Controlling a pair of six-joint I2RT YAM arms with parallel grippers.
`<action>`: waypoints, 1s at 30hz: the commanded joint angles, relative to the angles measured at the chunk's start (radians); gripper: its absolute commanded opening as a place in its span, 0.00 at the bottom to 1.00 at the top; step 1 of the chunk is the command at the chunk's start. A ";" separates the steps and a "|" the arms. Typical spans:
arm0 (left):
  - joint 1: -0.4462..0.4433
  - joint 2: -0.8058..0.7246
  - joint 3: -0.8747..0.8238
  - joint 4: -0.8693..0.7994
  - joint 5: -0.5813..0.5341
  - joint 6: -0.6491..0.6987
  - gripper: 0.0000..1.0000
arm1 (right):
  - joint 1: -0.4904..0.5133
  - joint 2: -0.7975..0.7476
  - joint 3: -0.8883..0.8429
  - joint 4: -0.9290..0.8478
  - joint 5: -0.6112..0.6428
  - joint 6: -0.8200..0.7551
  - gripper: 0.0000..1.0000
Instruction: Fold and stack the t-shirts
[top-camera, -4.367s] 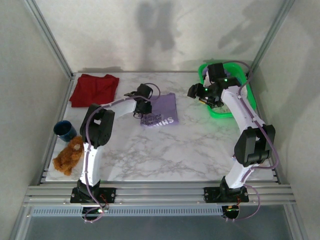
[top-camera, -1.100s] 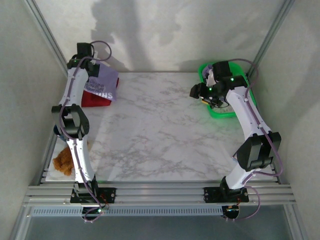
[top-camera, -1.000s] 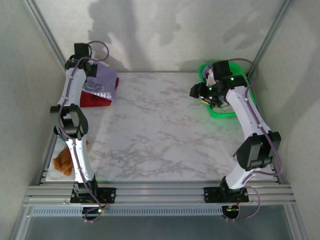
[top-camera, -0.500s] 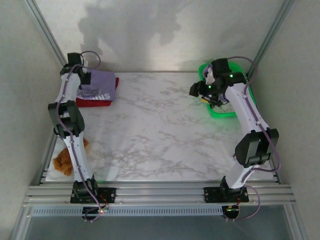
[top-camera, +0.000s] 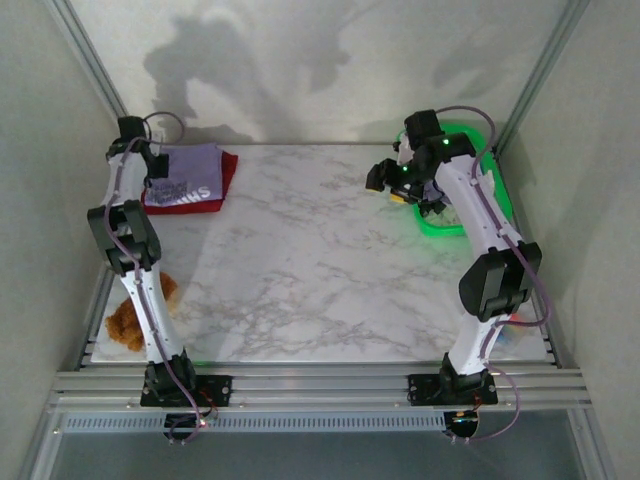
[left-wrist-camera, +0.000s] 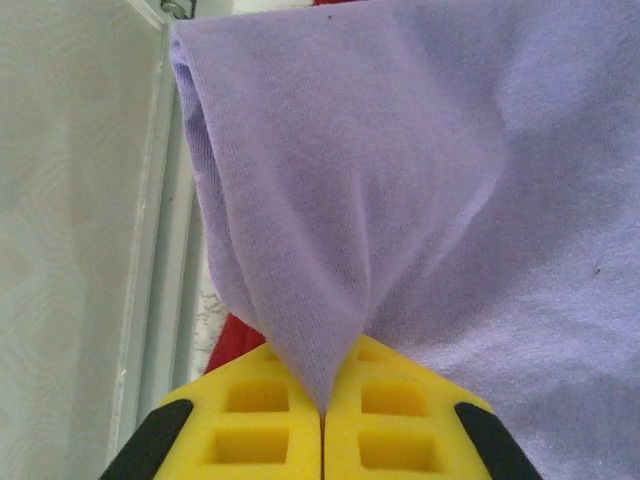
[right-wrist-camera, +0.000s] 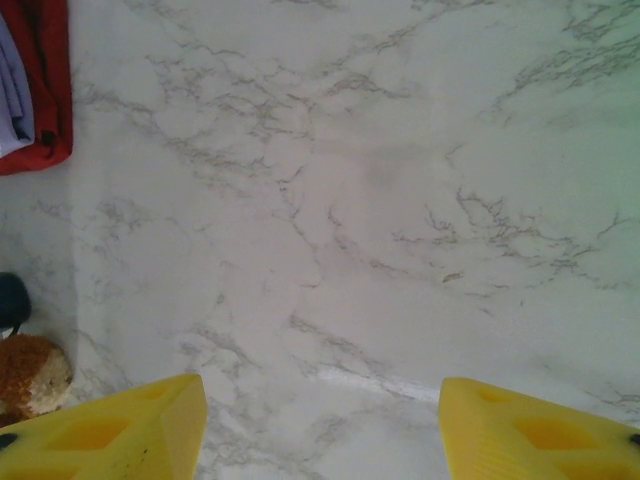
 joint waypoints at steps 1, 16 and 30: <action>0.022 -0.001 0.011 0.020 0.016 -0.010 0.00 | 0.013 0.013 0.033 -0.029 0.014 0.006 0.63; -0.014 -0.238 -0.074 0.054 -0.050 -0.078 1.00 | -0.004 -0.091 -0.061 0.012 0.092 -0.003 0.81; -0.123 -1.148 -1.226 0.828 0.061 -0.406 1.00 | -0.071 -0.443 -0.668 0.497 0.477 -0.090 0.99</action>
